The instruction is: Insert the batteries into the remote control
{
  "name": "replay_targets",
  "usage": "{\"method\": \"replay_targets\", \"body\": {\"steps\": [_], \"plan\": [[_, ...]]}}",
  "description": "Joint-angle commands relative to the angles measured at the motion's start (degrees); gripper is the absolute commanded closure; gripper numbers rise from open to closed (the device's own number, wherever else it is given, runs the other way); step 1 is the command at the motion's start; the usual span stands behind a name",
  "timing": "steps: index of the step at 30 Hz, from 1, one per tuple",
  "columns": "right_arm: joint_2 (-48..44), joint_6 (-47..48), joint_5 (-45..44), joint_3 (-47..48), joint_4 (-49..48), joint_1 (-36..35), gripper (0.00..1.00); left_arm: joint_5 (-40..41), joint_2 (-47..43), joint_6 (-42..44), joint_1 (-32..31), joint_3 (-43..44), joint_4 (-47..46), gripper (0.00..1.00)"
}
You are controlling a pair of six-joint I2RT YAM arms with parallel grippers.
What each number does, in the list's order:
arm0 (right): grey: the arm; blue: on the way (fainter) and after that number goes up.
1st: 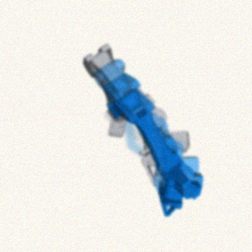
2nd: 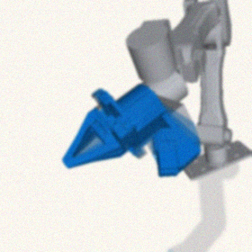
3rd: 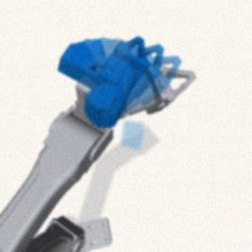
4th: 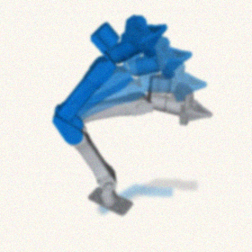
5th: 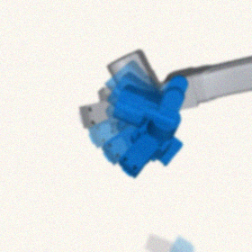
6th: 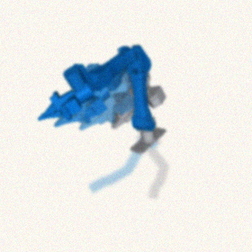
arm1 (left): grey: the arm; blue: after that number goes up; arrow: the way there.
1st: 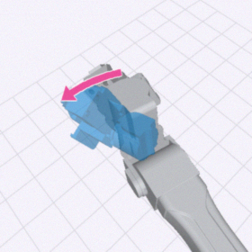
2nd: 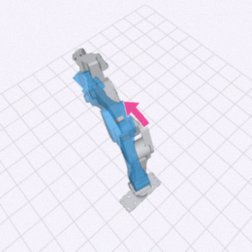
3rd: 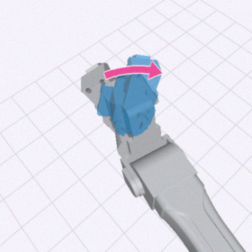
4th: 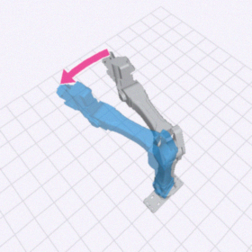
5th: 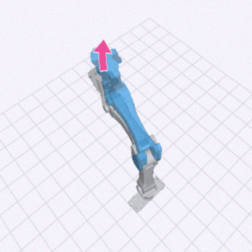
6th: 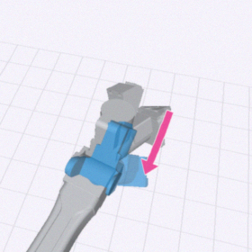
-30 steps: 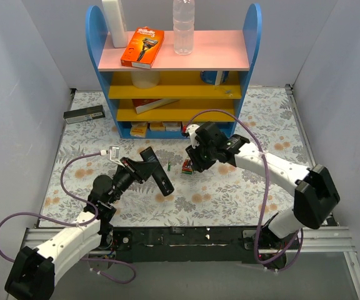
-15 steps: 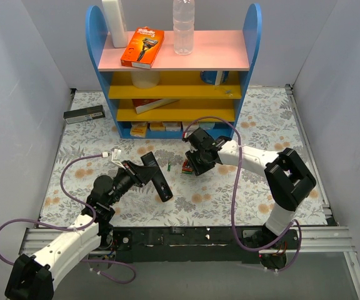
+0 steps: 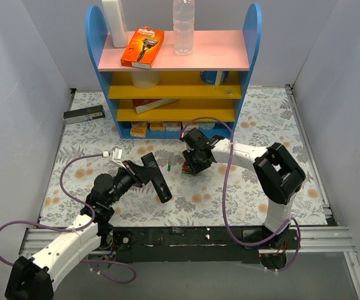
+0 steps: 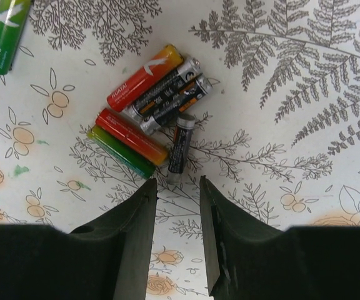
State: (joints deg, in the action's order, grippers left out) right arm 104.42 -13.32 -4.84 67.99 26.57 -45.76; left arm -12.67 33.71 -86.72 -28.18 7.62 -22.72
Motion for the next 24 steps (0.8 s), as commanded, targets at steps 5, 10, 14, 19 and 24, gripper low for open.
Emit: {"method": "replay_targets", "body": {"steps": [5, 10, 14, 19, 24], "plan": [[2.54, -0.3, -1.66, 3.47, -0.55, 0.23, 0.61, -0.34, 0.47, 0.67, 0.32, 2.75, -0.39, 1.0], [2.46, 0.05, -2.81, 3.03, 0.5, 0.23, 0.73, -0.34, 0.56, -0.2, 0.32, 2.75, -0.66, 1.0], [0.79, 0.31, -3.24, 1.71, 0.68, 0.23, 0.9, -0.52, 1.61, -1.6, 0.32, 2.67, -2.58, 1.0], [-4.12, 0.58, -3.51, 1.1, 3.05, 0.23, 0.99, -0.69, 5.57, -5.47, 0.41, 1.7, -7.33, 1.0], [-11.5, 0.93, -0.54, 3.02, 8.93, 0.14, 0.99, 0.97, 10.84, -11.62, 0.32, 0.21, -15.32, 1.0]]}}
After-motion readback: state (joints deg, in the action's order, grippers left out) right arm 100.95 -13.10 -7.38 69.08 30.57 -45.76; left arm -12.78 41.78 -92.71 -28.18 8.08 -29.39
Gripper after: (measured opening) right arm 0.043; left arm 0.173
